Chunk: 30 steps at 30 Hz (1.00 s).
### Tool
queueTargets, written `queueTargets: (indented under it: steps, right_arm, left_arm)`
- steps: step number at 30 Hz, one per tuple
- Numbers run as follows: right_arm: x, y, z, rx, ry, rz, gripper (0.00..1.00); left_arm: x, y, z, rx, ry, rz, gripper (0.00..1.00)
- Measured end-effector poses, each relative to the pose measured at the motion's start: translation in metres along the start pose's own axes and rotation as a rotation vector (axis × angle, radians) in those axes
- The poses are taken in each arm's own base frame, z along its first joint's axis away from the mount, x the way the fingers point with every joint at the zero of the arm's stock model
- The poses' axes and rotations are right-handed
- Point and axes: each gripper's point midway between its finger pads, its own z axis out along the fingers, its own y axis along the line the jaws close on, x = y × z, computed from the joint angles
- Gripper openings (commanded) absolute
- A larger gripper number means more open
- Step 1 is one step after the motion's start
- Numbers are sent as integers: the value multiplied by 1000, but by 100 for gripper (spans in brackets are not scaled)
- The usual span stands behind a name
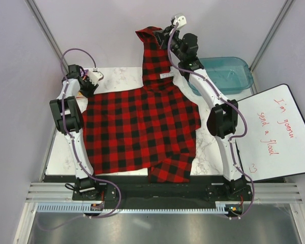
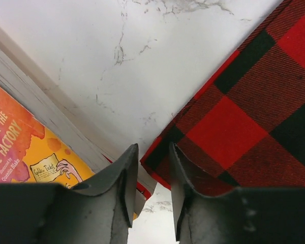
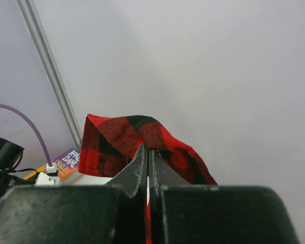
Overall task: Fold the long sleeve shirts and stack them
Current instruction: Fold the shirt
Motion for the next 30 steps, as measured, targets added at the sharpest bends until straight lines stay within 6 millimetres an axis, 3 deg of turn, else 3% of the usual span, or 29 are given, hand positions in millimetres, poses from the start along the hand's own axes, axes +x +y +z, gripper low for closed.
queueTargets:
  steps: [2, 6, 16, 17, 18, 21, 30]
  right_arm:
    - [3, 4, 3, -2, -4, -10, 0]
    - [5, 11, 6, -7, -8, -21, 0]
    - [4, 8, 5, 4, -10, -43, 0]
    - [4, 8, 4, 5, -7, -45, 0]
    - [5, 8, 3, 5, -3, -45, 0]
    - [4, 9, 1, 6, 4, -47, 0]
    - [-10, 11, -2, 2, -11, -62, 0]
  left_arm:
    - [0, -2, 0, 8, 1, 2, 28]
    - [1, -7, -2, 31, 5, 2, 2]
    - [-21, -3, -7, 58, -73, 7, 2]
    - [-25, -2, -8, 59, -87, 9, 10]
    - [-27, -1, -9, 58, -96, 11, 28]
    - [-31, 0, -11, 51, -95, 20, 41]
    - [-17, -14, -12, 95, -26, -1, 43]
